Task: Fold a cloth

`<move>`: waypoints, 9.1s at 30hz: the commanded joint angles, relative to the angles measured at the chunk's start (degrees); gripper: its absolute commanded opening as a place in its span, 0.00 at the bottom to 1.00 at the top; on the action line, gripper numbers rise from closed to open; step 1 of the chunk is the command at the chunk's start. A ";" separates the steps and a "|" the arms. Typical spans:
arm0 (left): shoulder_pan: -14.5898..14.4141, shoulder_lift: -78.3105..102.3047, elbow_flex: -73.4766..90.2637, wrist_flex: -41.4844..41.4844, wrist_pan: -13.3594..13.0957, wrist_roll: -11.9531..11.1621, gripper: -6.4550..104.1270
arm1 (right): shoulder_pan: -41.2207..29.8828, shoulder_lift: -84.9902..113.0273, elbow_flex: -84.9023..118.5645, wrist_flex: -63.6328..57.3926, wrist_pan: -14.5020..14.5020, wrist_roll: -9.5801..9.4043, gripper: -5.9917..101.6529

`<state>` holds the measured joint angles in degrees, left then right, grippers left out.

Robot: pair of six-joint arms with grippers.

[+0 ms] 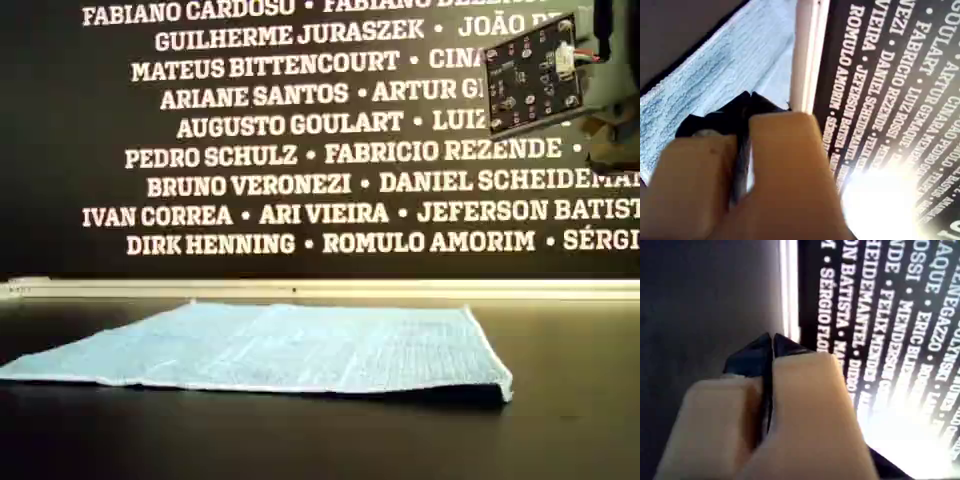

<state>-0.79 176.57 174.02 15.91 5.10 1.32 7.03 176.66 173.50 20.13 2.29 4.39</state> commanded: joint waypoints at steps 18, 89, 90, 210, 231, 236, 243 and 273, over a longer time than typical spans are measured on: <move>-0.62 0.53 -1.49 -1.76 0.62 0.26 0.06 | -0.44 1.32 0.62 -2.46 0.26 0.44 0.07; -8.61 -16.87 -7.73 14.41 13.62 0.44 0.56 | 6.06 -40.25 -20.83 14.50 -12.66 -13.97 0.60; -8.61 -16.00 -7.03 14.33 13.71 0.44 0.56 | 5.98 -44.12 -22.32 14.50 -13.36 -13.27 0.60; -13.71 -60.21 -26.81 -2.99 13.62 0.35 0.05 | 5.54 -66.18 -38.14 14.33 -19.95 -12.92 0.07; -13.62 -67.06 -50.63 -4.22 11.43 0.35 0.05 | 5.10 -68.99 -58.62 11.51 -19.78 -13.27 0.07; -13.62 -81.12 -62.14 -4.22 8.96 0.35 0.05 | 5.01 -77.08 -62.84 4.22 -18.98 -13.01 0.07; -13.54 -96.50 -80.24 -4.22 8.96 0.35 0.05 | 4.92 -91.76 -72.33 -3.96 -18.98 -13.01 0.07; -8.44 -130.08 -130.25 -4.04 8.88 0.35 0.05 | 2.11 -135.00 -131.13 -5.98 -18.81 -13.80 0.07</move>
<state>-11.34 44.56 50.80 13.27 14.33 1.32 10.11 40.78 49.13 16.96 -16.88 -9.14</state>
